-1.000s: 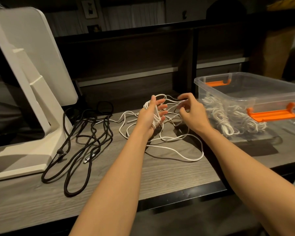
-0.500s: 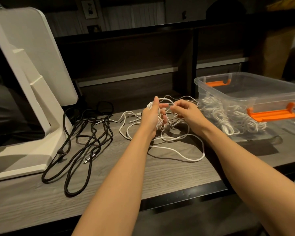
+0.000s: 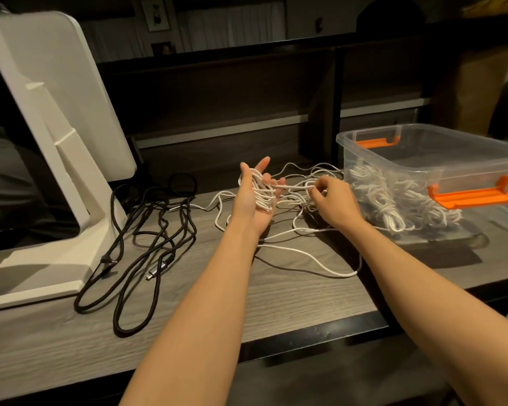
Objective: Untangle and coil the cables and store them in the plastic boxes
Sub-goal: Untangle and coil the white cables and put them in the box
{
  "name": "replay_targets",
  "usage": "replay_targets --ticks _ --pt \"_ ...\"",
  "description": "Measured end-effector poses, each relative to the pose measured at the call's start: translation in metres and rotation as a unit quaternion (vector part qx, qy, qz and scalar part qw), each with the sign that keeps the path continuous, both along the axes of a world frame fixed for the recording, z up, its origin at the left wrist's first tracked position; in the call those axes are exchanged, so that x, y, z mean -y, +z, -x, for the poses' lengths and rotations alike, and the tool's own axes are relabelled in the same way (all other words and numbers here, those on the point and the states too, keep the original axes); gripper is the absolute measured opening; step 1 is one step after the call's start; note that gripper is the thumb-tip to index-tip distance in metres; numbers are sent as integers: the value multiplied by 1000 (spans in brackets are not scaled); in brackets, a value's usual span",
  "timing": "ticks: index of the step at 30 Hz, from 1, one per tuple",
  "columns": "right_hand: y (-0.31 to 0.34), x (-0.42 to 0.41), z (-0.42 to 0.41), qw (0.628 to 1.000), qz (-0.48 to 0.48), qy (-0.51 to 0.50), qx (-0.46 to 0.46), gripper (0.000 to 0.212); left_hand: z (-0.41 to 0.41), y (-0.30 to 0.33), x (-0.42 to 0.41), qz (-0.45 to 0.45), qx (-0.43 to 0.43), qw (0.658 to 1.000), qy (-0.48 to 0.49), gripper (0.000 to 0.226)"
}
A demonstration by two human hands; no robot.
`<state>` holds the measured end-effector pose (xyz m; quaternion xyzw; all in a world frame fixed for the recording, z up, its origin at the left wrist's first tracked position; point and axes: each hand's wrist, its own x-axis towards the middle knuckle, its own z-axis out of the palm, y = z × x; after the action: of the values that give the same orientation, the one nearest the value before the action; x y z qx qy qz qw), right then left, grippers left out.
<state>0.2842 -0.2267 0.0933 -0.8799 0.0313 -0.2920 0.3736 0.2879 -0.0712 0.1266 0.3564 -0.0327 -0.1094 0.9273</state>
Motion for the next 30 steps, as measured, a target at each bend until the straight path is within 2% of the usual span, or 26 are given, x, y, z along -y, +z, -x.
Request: replay_targets --ticks 3,7,10,12,15,17,19,20,21,23,25,26,28,30 --pt "3 -2 1 997 -59 4 47 5 -2 1 0 -9 -32 999 -3 47" --pt "11 -6 6 982 -129 61 126 2 -6 -1 -1 -171 -44 984 -10 55" --pt "16 -11 12 967 -175 130 129 16 -5 -2 2 -336 5 942 4 60" --pt "18 -12 14 966 -162 171 104 31 -2 -1 6 -413 68 908 -16 63" --pt "21 -15 17 951 -191 239 42 35 6 -2 12 -494 143 856 -50 67" --pt "27 -14 20 929 -253 271 18 29 7 -3 14 -491 155 855 -57 66" --pt "31 -11 20 906 -309 288 -16 30 6 -5 13 -443 150 882 -51 59" --pt "31 -10 20 914 -305 265 -33 40 3 -6 12 -402 142 903 -45 54" --pt "28 -8 20 939 -262 220 -34 49 1 -7 11 -361 131 923 -35 49" --pt "19 -3 17 988 -100 118 -13 51 -2 -8 9 -301 109 947 -6 42" --pt "11 0 13 997 41 70 -7 36 -3 -7 8 -287 99 953 20 41" --pt "9 -2 11 994 76 71 -17 25 -3 -7 7 -295 99 950 26 43" --pt "9 -7 10 990 82 114 -27 21 1 -7 8 -313 105 944 17 45" --pt "12 -13 11 984 33 176 -27 24 3 -7 8 -321 114 940 5 46"
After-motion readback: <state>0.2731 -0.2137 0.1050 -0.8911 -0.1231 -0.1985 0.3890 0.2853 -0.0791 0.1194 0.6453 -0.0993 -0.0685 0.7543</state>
